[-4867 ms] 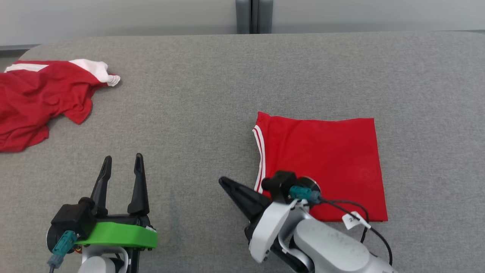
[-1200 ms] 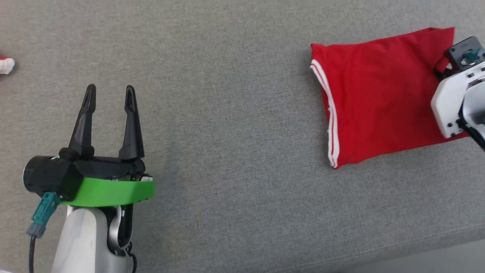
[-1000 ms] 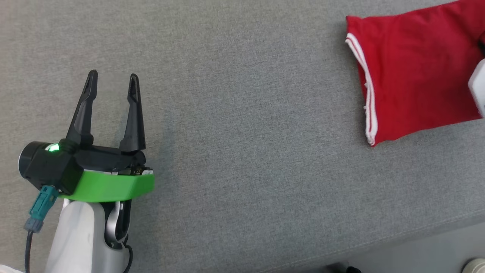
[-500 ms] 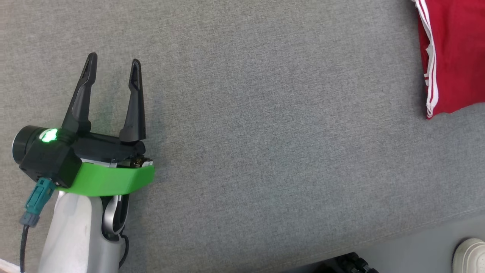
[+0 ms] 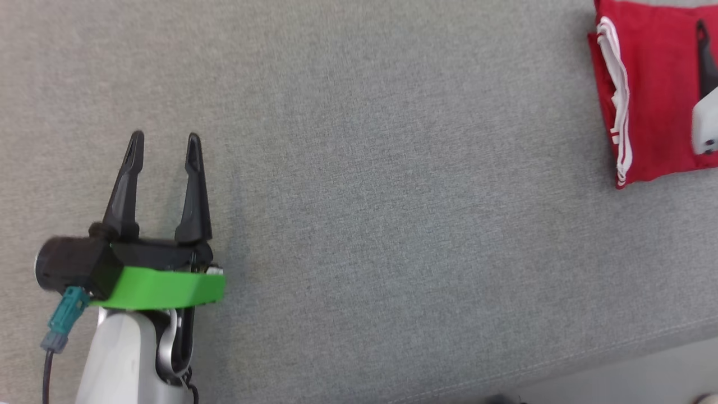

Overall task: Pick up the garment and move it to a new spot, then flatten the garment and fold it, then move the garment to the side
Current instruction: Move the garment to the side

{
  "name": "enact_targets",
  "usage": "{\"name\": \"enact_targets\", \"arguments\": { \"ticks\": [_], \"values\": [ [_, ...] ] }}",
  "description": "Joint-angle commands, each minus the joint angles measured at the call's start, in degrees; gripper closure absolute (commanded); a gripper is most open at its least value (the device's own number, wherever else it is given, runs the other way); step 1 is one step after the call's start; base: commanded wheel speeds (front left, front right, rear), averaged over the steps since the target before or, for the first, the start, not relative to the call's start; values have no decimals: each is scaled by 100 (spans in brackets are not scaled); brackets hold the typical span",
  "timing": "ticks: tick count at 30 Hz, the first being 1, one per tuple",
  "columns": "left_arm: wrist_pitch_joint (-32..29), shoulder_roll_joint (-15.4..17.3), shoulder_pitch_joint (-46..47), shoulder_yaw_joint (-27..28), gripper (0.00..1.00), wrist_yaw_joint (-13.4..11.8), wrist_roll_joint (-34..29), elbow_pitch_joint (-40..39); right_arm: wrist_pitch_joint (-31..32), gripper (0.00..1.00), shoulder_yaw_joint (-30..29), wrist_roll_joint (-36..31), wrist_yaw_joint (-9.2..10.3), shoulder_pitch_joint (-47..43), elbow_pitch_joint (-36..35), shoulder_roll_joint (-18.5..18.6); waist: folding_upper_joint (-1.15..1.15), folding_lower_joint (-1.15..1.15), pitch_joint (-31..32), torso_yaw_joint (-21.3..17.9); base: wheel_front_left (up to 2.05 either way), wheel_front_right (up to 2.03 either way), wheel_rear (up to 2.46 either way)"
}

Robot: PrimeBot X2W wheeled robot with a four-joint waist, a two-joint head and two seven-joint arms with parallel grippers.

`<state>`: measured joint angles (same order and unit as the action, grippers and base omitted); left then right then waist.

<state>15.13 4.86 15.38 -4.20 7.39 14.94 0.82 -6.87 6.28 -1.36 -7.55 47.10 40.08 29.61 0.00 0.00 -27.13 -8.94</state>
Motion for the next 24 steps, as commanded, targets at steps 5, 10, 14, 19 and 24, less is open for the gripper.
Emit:
{"name": "enact_targets", "arguments": {
  "ticks": [5, 10, 14, 19, 24],
  "values": [
    [-1, -84, -540, 327, 0, 14, 61, 225, -262, 0, -86, 387, 12, -774, -579, -567, 0, 0, 1165, 235, 0, 0, 0],
    [-1, -128, -915, 584, 0, 14, 13, 274, -278, 0, -239, 742, 12, -1580, -1404, -969, 0, 0, 1608, 387, 0, 0, 0],
    [-1, -171, -1117, 724, 0, 14, 48, 306, -183, 0, -348, 919, 12, -2194, -2017, -1235, 0, 0, 1878, 506, 0, 0, 0],
    [-1, -190, -1406, 808, 0, 14, 115, 452, -110, 0, -500, 1004, 12, -2870, -2507, -1698, 0, 0, 2176, 586, 0, 0, 0],
    [-1, -195, -1635, 816, 0, -73, 240, 601, -187, 0, -478, 961, 12, -3265, -2541, -2100, 0, 0, 2397, 603, 0, 0, 0]
  ]
}}
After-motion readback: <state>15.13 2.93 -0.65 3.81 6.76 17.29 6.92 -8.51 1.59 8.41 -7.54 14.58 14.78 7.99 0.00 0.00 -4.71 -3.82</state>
